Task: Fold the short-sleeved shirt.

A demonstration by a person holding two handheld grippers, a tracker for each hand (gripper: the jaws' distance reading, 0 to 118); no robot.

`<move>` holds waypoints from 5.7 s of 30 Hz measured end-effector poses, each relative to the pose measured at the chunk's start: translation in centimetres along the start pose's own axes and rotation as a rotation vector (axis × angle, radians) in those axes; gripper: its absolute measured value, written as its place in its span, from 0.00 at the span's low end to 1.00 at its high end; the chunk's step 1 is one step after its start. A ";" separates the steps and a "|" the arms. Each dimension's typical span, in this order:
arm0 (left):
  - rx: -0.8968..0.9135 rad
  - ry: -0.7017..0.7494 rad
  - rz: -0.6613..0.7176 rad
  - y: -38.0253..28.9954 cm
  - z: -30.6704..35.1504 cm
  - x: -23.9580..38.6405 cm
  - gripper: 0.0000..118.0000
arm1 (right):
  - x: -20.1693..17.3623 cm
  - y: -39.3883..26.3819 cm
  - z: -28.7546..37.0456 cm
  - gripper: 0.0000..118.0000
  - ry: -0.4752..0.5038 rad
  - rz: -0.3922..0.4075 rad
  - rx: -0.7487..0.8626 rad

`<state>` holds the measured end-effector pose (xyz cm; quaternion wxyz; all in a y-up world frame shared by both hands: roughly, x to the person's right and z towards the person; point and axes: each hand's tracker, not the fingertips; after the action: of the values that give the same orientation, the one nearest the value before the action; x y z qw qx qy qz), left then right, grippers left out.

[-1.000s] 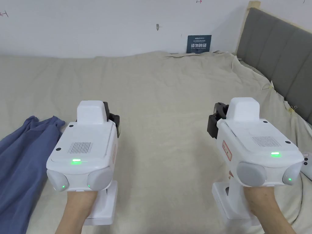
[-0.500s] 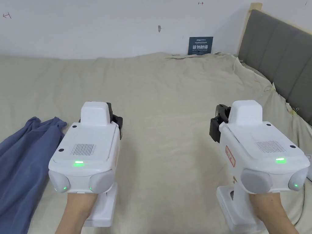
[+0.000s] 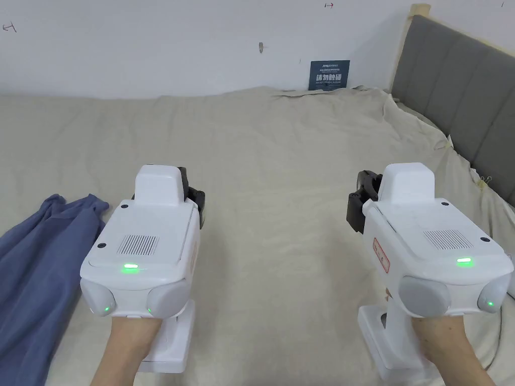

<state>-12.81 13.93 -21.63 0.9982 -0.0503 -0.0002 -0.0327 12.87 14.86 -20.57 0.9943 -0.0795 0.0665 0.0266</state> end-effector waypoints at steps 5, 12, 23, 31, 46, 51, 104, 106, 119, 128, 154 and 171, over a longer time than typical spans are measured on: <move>0.001 -0.002 0.006 0.0 0.0 -0.1 0.00 | 0.1 0.0 0.0 0.00 0.002 0.000 -0.002; 0.001 -0.005 0.002 0.0 0.1 0.1 0.00 | 0.2 -0.2 0.1 0.00 0.001 0.002 -0.006; 0.002 -0.007 0.000 0.0 0.2 0.1 0.00 | 0.1 -0.2 0.2 0.00 0.006 0.006 -0.005; 0.007 0.028 0.012 0.0 0.7 -1.4 0.00 | -1.7 0.1 -0.7 0.00 0.044 0.022 -0.001; -0.002 0.236 0.014 -0.5 4.7 -8.2 0.00 | -9.9 1.1 -2.8 0.00 0.278 0.061 0.012; -0.008 0.319 0.013 -0.8 6.7 -10.8 0.00 | -13.4 1.3 -3.4 0.00 0.372 0.070 0.014; -0.621 0.194 0.162 -6.2 -9.6 -30.1 1.00 | -25.0 0.6 -10.9 0.00 0.556 0.078 -0.083; -0.689 0.172 0.169 -6.9 -12.5 -30.7 1.00 | -24.9 0.2 -11.9 0.00 0.549 0.067 -0.097; -1.007 0.186 0.169 -12.3 -26.8 -31.6 0.96 | -22.5 -3.3 -17.8 0.00 0.487 0.077 -0.199; -1.035 0.097 0.157 -12.6 -26.9 -31.2 0.38 | -21.6 -4.4 -18.6 0.00 0.452 0.067 -0.238; -0.491 0.480 0.231 4.5 -10.9 -29.7 0.00 | -15.7 1.2 -6.8 0.00 0.414 0.043 -0.082; -0.128 0.368 0.059 21.4 -5.8 -21.6 0.00 | -8.7 3.3 -0.1 0.00 0.310 -0.035 0.060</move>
<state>-33.00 35.98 -29.61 0.9767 -0.1068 0.1860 -0.0120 3.99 17.73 -20.00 0.9743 -0.0541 0.2185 -0.0054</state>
